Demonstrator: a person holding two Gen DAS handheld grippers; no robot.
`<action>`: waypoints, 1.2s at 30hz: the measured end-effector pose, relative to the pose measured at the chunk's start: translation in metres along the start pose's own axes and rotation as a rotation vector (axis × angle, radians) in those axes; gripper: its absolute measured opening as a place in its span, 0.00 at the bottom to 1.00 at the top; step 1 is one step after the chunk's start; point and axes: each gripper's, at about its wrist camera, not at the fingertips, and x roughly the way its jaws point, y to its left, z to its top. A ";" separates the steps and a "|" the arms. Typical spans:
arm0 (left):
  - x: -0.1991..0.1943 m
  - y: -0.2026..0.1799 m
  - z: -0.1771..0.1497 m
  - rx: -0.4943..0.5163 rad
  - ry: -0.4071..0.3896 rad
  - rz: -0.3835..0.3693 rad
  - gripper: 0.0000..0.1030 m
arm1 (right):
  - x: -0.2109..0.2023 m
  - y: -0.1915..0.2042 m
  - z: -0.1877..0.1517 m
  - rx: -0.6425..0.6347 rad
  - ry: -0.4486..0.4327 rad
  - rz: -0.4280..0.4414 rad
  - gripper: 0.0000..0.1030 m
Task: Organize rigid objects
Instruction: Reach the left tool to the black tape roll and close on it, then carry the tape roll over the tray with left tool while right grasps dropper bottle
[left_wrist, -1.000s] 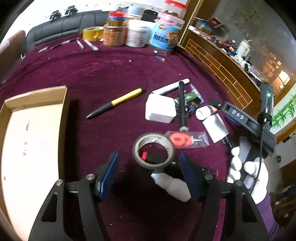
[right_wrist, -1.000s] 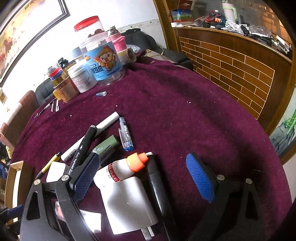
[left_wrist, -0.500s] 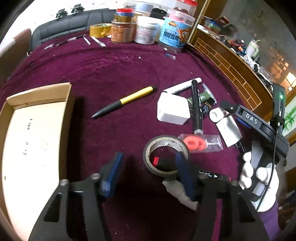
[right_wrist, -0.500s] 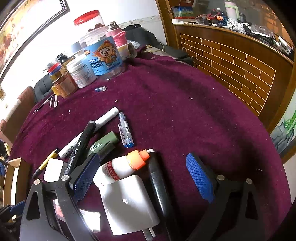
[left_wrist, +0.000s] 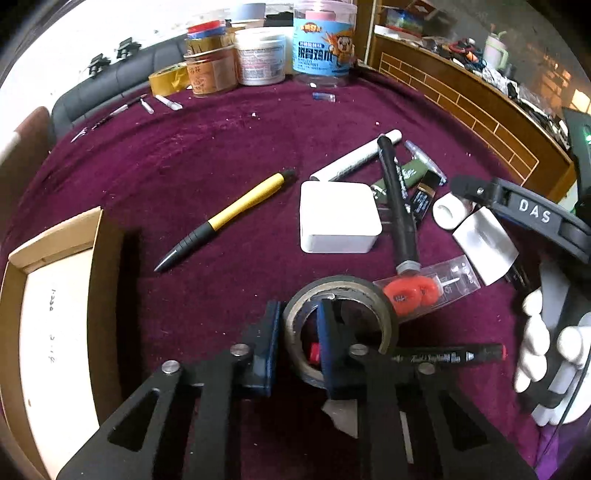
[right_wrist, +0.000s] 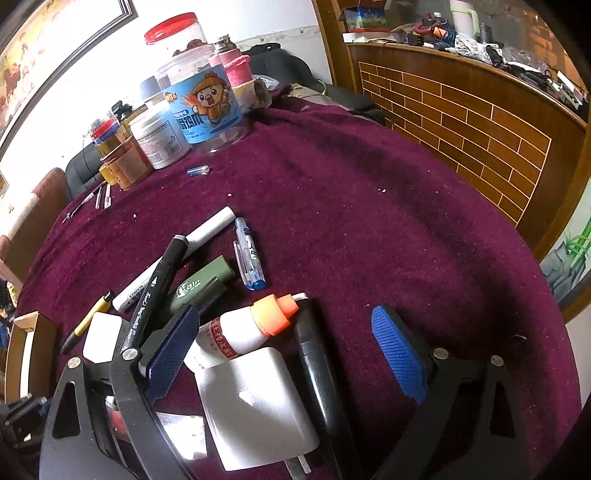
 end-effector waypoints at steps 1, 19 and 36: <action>-0.004 0.002 -0.001 -0.013 -0.015 -0.023 0.07 | 0.000 0.000 0.000 0.001 0.001 0.001 0.93; -0.158 0.119 -0.098 -0.385 -0.296 -0.145 0.07 | -0.009 -0.002 -0.002 -0.019 0.035 0.008 0.83; -0.159 0.168 -0.151 -0.497 -0.297 -0.191 0.07 | -0.073 0.144 -0.131 -0.709 0.195 0.187 0.52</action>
